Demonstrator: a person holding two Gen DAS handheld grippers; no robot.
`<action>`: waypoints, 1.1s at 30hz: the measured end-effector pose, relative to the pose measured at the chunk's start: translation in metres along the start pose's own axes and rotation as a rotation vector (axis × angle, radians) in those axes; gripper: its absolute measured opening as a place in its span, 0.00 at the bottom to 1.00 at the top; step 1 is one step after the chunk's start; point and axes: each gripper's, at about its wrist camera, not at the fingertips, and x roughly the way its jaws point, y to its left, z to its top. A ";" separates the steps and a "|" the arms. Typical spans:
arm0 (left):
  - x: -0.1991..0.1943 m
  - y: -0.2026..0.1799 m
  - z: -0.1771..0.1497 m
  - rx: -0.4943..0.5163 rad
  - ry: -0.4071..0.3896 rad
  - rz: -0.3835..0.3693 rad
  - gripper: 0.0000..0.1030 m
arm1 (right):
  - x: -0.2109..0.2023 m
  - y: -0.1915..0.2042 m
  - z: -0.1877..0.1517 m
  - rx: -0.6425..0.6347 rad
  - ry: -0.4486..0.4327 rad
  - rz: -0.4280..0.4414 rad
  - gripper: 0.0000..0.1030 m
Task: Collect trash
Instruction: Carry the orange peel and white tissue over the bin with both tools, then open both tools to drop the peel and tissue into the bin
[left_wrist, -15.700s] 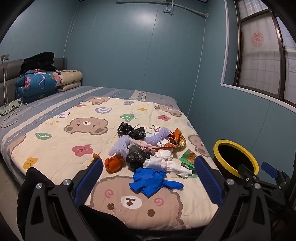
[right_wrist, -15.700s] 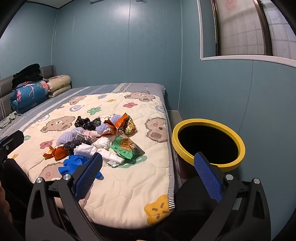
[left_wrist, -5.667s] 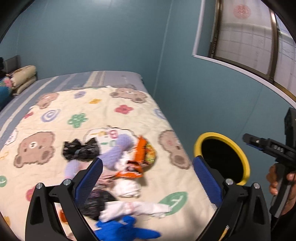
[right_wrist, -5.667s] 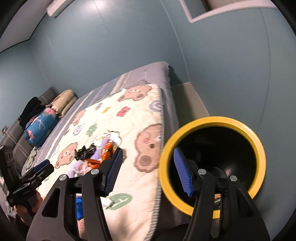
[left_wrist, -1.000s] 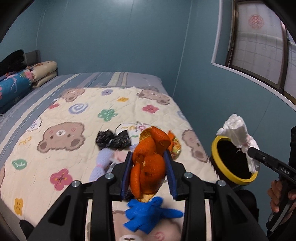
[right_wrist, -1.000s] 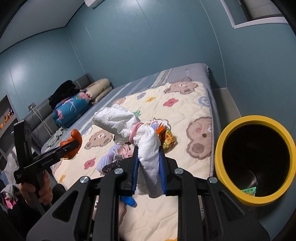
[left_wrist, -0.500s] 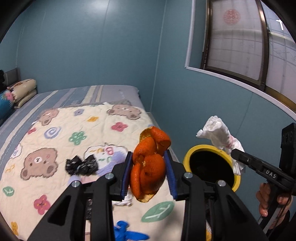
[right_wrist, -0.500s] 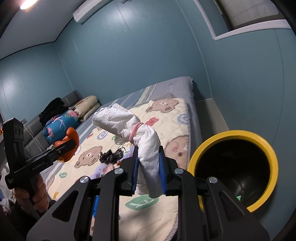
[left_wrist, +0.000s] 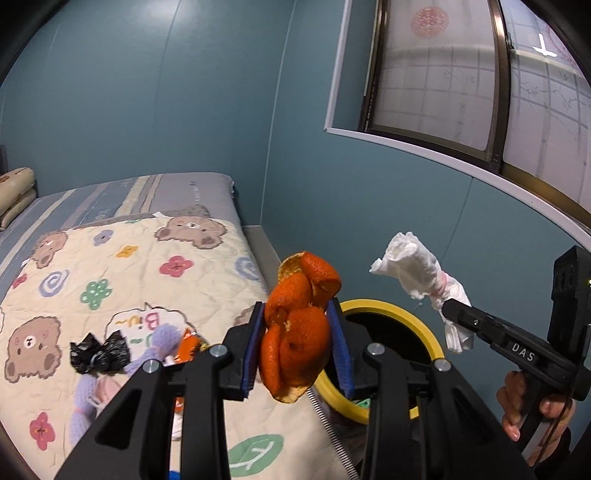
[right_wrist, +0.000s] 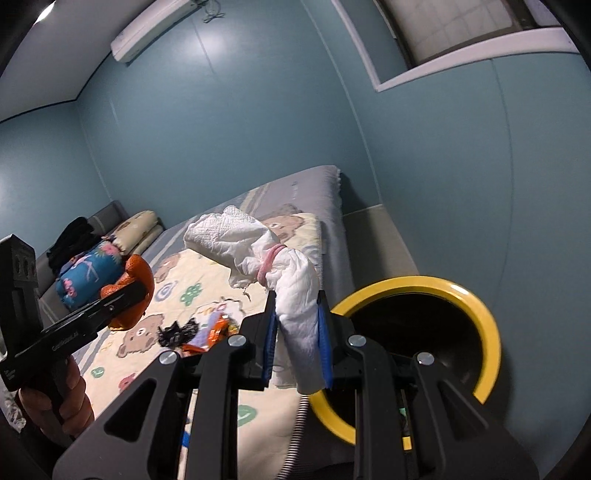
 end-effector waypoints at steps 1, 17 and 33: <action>0.006 -0.004 0.000 0.005 0.003 -0.002 0.31 | 0.000 -0.004 0.000 0.003 -0.002 -0.008 0.19; 0.082 -0.048 0.001 0.039 0.079 -0.066 0.31 | 0.020 -0.060 0.002 0.064 0.014 -0.125 0.19; 0.148 -0.066 -0.028 -0.015 0.217 -0.123 0.33 | 0.050 -0.102 -0.010 0.161 0.054 -0.171 0.22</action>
